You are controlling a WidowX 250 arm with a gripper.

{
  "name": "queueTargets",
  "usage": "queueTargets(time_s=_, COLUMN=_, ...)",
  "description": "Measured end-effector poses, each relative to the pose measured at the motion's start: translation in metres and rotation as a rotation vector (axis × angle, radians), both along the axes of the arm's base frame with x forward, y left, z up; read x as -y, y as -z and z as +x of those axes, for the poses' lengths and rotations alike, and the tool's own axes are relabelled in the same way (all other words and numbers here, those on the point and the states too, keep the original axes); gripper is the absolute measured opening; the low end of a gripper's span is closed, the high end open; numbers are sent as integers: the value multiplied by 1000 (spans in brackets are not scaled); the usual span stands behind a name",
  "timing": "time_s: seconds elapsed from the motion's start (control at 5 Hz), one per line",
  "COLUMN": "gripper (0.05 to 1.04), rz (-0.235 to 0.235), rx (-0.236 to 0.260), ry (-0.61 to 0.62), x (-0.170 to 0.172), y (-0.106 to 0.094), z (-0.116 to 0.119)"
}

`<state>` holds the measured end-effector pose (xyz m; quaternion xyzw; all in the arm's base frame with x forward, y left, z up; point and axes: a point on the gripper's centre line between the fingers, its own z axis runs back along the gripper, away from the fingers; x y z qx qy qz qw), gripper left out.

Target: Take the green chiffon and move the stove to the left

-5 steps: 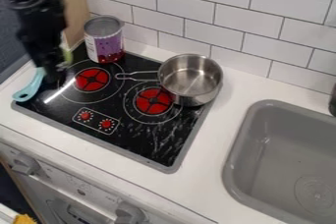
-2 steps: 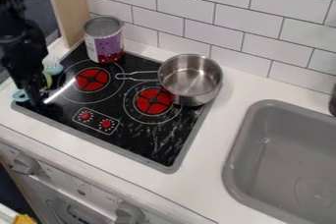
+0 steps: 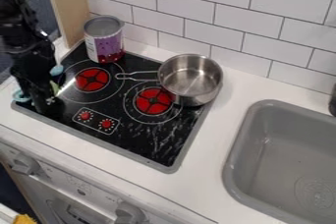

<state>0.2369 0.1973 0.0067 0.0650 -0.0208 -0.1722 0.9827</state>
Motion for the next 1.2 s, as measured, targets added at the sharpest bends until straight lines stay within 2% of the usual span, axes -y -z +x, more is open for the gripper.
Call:
queueTargets(time_s=0.2, gripper=988, rz=5, rx=-16, ry=-4, x=3, y=1, z=-1)
queueTargets(time_s=0.6, gripper=1001, rz=14, rx=-24, ry=-17, x=7, y=-2, z=0)
queueTargets(time_s=0.8, gripper=1001, rz=54, rx=32, ry=-33, x=9, y=-27, z=4)
queueTargets(time_s=1.0, gripper=1001, rz=-6, rx=78, ry=-35, x=18, y=-48, z=5)
queueTargets(time_s=1.2, gripper=1001, rz=-11, rx=133, ry=-67, x=14, y=-70, z=2)
